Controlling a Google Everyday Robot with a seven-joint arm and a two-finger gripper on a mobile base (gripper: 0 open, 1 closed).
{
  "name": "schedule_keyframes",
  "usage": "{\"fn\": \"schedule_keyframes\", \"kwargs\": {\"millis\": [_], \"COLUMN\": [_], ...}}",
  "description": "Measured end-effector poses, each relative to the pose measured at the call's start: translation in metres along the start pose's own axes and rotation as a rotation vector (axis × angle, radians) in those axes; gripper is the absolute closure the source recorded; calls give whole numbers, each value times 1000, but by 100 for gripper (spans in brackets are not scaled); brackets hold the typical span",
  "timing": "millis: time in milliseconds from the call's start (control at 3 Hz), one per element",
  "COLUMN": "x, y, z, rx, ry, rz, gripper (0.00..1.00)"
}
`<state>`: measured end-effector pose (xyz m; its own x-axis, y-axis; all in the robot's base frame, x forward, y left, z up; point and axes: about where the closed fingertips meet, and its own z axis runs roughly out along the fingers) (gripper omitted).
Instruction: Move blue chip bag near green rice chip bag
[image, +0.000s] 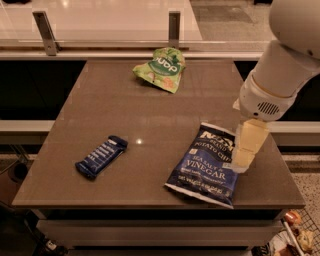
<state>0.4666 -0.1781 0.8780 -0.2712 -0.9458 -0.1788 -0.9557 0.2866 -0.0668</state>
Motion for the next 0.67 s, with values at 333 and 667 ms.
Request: {"fn": "schedule_keyframes", "kwargs": {"millis": [333,667], "x": [5,-2], "y": [11,20], "z": [19,31], "rx": [-50,-82], "ry": [-9,-42], "rz": [35,40], "gripper": [0,0]}}
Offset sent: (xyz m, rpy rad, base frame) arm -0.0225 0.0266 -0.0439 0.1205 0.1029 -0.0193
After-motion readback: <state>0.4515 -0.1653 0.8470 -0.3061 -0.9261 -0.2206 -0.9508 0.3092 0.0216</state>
